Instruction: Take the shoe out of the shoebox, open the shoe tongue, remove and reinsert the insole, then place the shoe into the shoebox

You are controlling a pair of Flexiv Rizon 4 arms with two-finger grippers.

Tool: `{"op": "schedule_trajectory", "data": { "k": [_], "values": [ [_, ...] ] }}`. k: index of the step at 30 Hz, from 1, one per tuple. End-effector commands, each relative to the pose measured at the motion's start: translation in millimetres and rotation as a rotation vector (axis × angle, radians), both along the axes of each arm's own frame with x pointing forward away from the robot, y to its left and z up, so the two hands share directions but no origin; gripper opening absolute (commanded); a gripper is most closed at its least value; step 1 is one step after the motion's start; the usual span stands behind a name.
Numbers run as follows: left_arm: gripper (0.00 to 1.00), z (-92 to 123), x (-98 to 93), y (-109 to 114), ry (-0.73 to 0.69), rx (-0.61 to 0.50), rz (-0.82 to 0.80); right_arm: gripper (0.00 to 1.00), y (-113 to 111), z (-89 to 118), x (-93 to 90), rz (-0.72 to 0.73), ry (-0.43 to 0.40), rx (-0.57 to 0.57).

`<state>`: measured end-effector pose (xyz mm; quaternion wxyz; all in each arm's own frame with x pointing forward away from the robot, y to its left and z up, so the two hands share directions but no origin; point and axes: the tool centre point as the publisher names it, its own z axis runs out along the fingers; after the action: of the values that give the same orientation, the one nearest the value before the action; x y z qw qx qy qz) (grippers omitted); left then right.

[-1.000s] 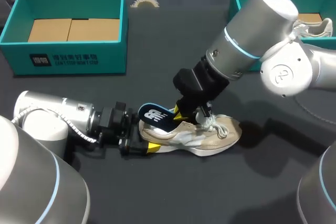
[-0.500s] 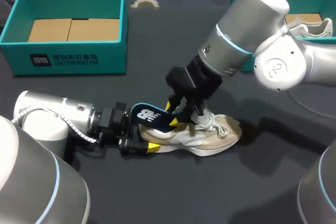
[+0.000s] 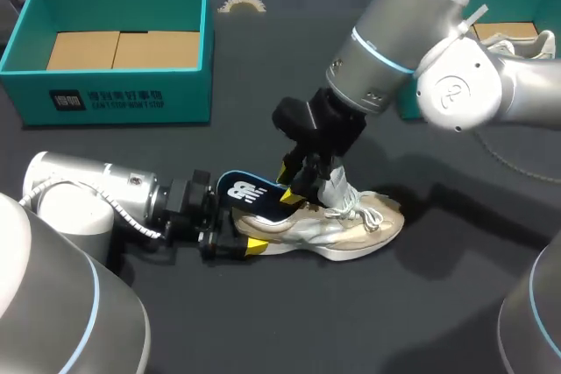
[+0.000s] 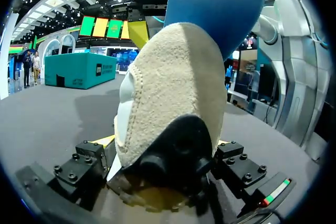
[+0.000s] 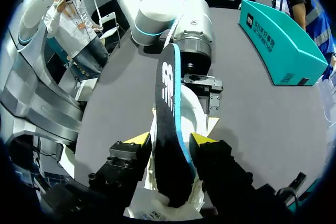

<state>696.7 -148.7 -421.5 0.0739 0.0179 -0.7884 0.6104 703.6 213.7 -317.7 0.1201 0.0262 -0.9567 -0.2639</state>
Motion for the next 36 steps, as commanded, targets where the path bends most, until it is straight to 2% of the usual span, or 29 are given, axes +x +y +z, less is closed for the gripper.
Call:
{"op": "schedule_trajectory", "data": {
  "k": [1,15,16,17,18,20,27,32,36],
  "values": [
    [0.00,-4.1,-2.1,2.2,0.000,0.001,0.002,0.41,11.5,-0.7,6.1,0.000,0.027,-0.031],
    [0.00,-4.1,-2.1,2.2,0.000,0.001,0.002,0.49,14.6,-4.4,3.7,-0.027,0.132,-0.026],
    [0.00,-4.1,-2.1,2.2,0.000,0.001,0.002,0.51,14.0,-5.6,3.1,-0.030,0.143,-0.020],
    [0.00,-4.1,-2.1,2.2,0.000,0.001,0.002,0.58,13.3,-6.7,2.5,-0.034,0.154,-0.012],
    [0.00,-4.1,-2.1,2.2,0.000,0.001,0.002,0.69,12.7,-7.7,2.0,-0.038,0.163,-0.005],
    [0.00,-4.1,-2.1,2.2,0.000,0.001,0.002,0.65,11.9,-9.2,1.1,-0.046,0.177,-0.001],
    [0.00,-4.1,-2.1,2.2,0.000,0.001,0.002,0.62,14.7,-11.8,-3.6,-0.060,0.211,0.010],
    [0.00,-4.1,-2.1,2.2,0.000,0.001,0.002,0.55,16.9,-14.7,-7.0,-0.064,0.237,0.038],
    [0.00,-4.1,-2.1,2.2,0.000,0.001,0.002,0.56,19.1,-17.1,-9.2,-0.068,0.253,0.062]
  ]
}}
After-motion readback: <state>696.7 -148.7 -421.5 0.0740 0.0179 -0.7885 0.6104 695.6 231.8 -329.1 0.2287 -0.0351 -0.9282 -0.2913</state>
